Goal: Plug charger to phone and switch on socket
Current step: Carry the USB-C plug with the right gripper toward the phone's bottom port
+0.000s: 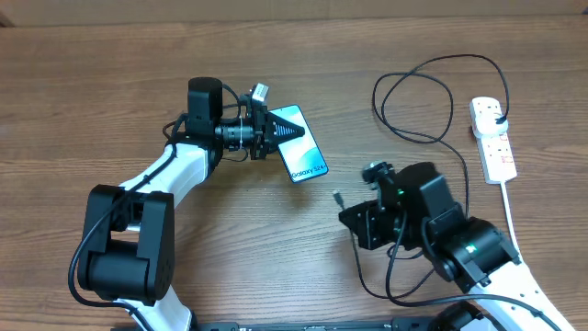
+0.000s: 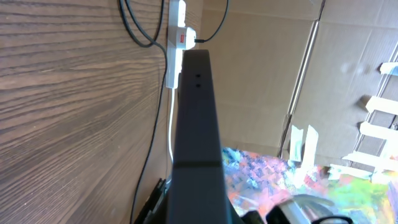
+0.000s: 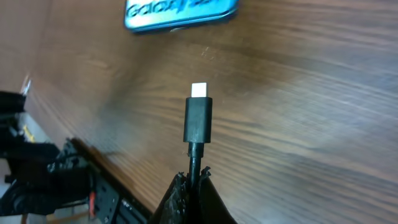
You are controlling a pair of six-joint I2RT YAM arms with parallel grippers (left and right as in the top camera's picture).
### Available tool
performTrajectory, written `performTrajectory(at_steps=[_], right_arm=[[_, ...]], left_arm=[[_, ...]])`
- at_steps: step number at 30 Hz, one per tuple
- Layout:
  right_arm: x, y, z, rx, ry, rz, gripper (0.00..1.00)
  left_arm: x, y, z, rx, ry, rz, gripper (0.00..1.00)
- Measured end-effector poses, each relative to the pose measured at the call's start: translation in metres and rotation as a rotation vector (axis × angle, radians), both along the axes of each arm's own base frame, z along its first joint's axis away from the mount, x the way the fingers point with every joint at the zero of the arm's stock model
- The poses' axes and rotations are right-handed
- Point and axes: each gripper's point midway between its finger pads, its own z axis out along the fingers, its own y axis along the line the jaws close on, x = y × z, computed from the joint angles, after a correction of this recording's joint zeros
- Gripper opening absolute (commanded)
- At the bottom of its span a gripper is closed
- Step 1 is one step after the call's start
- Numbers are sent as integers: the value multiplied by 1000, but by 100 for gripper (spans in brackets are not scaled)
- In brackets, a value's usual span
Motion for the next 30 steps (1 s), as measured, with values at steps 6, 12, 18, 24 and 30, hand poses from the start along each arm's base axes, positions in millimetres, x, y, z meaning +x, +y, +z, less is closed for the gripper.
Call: performTrajectory(at_steps=[6, 12, 18, 24, 30], right_arm=[[7, 24, -10, 0, -7, 44, 4], [22, 35, -26, -14, 11, 37, 4], [26, 38, -24, 0, -7, 36, 4], [22, 41, -22, 23, 14, 47, 4], [20, 40, -11, 50, -1, 43, 4]], left_arm=[[0, 0, 0, 0, 0, 0, 4], [0, 0, 0, 0, 0, 0, 4], [0, 0, 0, 0, 0, 0, 4], [0, 0, 0, 0, 0, 0, 4], [0, 0, 0, 0, 0, 0, 5]])
